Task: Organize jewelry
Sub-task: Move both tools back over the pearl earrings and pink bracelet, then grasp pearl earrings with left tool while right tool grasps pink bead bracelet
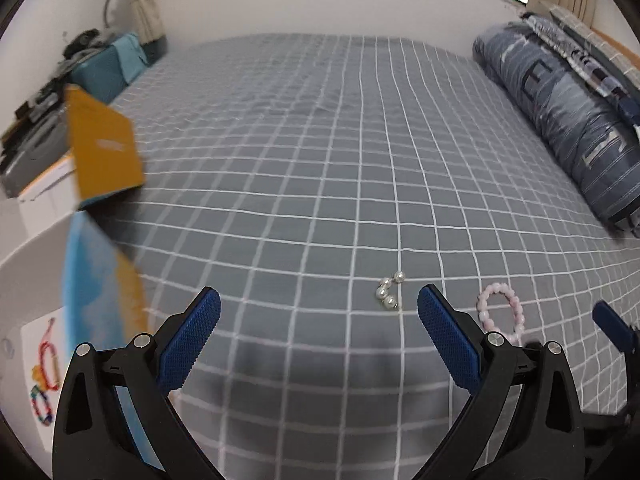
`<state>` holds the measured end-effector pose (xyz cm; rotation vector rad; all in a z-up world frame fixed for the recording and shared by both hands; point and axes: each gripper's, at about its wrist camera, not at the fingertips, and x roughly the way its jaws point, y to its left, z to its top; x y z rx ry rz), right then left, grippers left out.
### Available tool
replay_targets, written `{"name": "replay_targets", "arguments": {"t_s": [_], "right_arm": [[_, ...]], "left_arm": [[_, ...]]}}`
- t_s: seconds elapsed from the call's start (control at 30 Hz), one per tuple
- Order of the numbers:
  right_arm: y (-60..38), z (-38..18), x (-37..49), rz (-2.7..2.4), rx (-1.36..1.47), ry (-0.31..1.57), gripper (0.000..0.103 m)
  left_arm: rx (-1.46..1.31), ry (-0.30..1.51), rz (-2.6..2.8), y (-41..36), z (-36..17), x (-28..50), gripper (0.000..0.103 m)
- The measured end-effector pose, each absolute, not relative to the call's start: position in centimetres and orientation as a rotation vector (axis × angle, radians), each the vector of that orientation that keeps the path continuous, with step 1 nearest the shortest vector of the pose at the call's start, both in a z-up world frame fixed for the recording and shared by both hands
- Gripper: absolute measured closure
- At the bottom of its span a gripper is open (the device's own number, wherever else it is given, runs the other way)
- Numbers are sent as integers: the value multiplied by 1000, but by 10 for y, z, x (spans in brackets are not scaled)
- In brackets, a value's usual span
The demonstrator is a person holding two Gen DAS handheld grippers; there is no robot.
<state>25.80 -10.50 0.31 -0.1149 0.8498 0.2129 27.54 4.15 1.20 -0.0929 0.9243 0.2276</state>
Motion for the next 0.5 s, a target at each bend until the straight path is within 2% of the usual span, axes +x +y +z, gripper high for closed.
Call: {"name": "replay_targets", "arguments": {"t_s": [0.2, 0.5], "right_arm": [[-121, -28, 286, 194, -102, 912, 10], [-134, -69, 316, 180, -96, 996, 10]], "left_arm": [[-138, 1016, 195, 42, -31, 324, 6], [-106, 1085, 180, 33, -71, 357, 6]]}}
